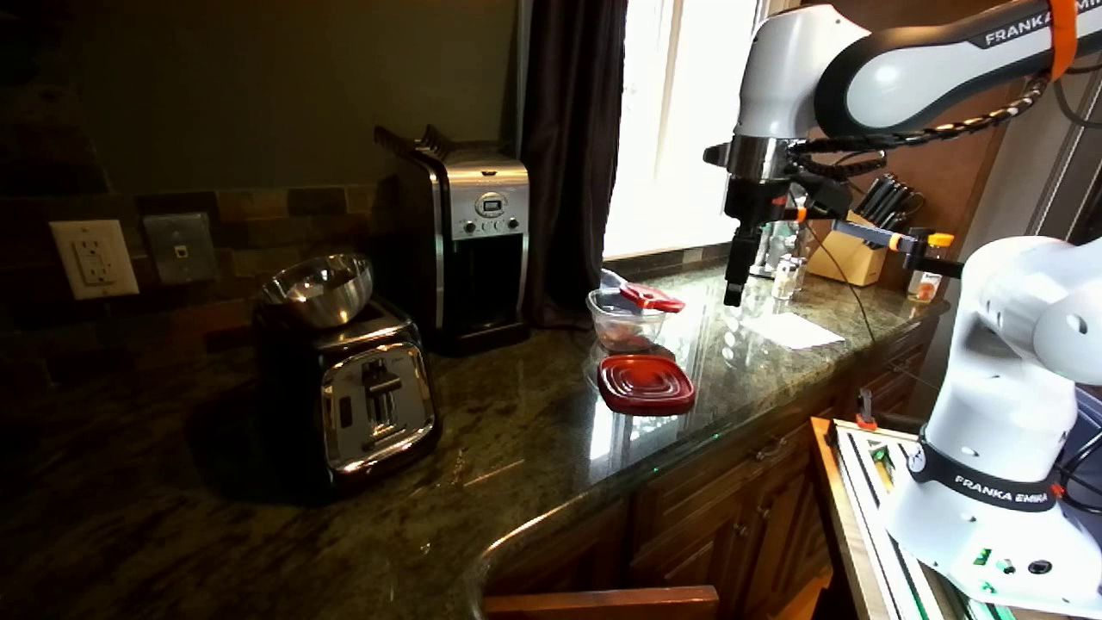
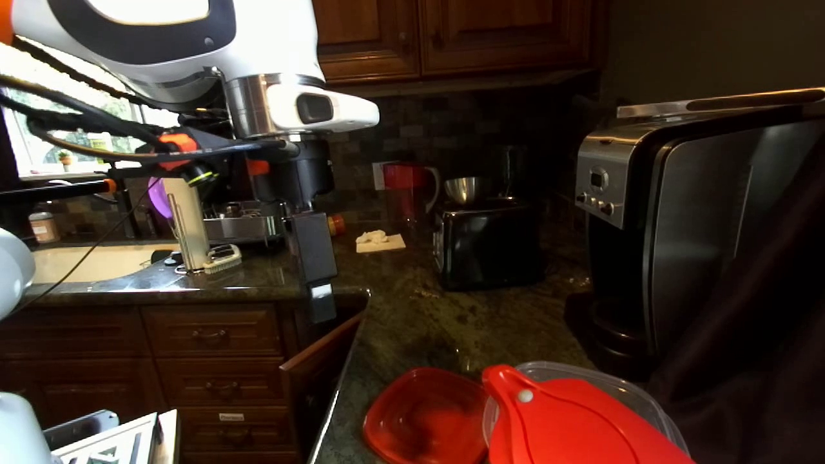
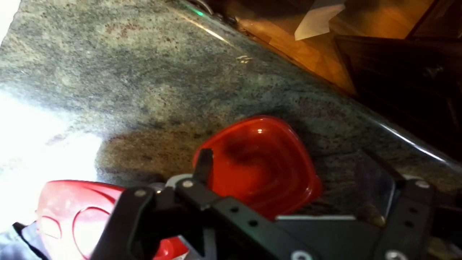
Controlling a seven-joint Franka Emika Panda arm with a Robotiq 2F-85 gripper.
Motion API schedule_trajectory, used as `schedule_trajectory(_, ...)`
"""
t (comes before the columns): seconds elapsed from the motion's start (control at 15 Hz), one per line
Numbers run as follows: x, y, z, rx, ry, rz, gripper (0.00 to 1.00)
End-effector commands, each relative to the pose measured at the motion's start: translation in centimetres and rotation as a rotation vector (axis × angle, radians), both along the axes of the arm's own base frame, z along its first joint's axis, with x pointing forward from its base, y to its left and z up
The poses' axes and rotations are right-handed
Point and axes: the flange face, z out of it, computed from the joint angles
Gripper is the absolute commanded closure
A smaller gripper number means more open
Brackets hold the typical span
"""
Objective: Close the open cabinet door below the counter
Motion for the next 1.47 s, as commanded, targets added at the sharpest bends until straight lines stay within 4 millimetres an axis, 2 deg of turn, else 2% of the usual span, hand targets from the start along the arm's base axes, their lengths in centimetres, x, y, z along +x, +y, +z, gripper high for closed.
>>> schedule_trajectory(0.0, 0.8, 4.3, -0.6, 0.096, 0.017, 0.139, 0.0)
schedule_trajectory(0.33, 1.7, 12.0, 1.4, 0.143, 0.048, 0.411, 0.0)
schedule_trajectory(0.4, 1.4, 9.9, 0.9, 0.125, 0.009, 0.324, 0.0)
schedule_trajectory(0.53, 1.5, 11.8, 1.3, 0.12, 0.015, 0.38, 0.0)
schedule_trajectory(0.73, 1.7, 12.0, 1.3, 0.12, 0.024, 0.399, 0.0)
schedule_trajectory(0.87, 2.4, 15.1, -0.2, 0.128, -0.002, 0.485, 0.0)
schedule_trajectory(1.0, 2.2, 18.1, -0.9, 0.168, -0.11, 0.524, 0.0)
schedule_trajectory(1.13, 1.9, 21.5, -2.4, 0.238, -0.184, 0.573, 0.0)
schedule_trajectory(1.2, 2.6, 23.7, -2.4, 0.271, -0.199, 0.598, 0.0)
schedule_trajectory(1.4, 2.0, 27.3, -5.9, 0.35, -0.181, 0.656, 0.0)
